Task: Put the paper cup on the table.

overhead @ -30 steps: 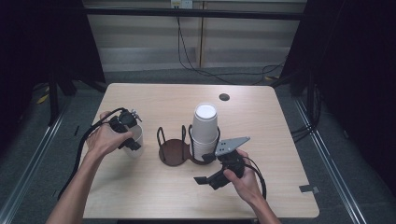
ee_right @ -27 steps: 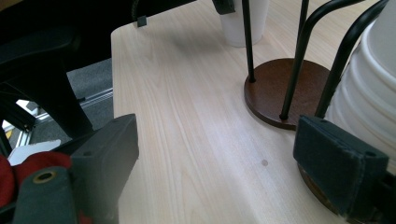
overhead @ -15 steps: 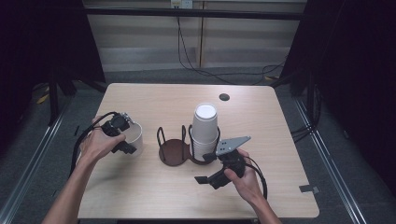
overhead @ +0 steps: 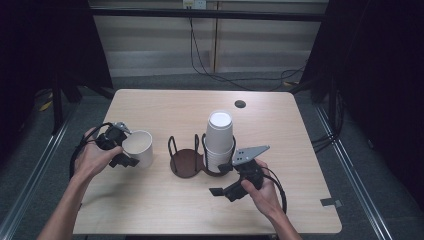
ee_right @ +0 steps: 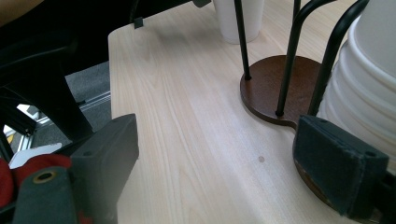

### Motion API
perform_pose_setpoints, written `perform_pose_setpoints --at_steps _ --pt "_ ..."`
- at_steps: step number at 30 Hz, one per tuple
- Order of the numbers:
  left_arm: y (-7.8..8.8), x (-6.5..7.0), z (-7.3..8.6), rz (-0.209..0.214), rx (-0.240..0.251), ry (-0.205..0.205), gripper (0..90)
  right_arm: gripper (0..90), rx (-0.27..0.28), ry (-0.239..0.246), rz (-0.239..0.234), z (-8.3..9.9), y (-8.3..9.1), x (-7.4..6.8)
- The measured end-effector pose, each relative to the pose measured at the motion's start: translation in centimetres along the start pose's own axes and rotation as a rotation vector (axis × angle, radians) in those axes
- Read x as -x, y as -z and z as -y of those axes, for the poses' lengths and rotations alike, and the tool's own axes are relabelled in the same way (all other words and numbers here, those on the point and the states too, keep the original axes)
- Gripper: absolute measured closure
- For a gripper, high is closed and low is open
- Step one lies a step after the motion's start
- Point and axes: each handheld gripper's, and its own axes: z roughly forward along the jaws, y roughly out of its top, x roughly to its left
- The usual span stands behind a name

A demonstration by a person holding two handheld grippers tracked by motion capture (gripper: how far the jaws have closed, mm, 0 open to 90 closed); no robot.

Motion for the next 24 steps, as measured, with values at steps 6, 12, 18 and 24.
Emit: perform_pose_setpoints --at_steps 6,12,18,24 --pt "0.3 0.2 0.9 0.004 0.026 -0.002 7.0 14.5 0.001 -0.002 0.004 0.0 0.1 0.0" --pt "0.4 1.1 2.4 0.01 0.096 0.006 7.1 14.5 0.005 -0.004 0.01 0.1 0.2 0.1" --pt "0.4 1.4 3.7 0.008 0.127 0.019 17.2 14.5 0.007 -0.003 0.017 0.1 0.2 0.1" --pt "1.3 2.3 4.7 0.01 0.226 0.042 16.2 14.5 0.027 -0.001 0.042 0.1 0.4 0.1"
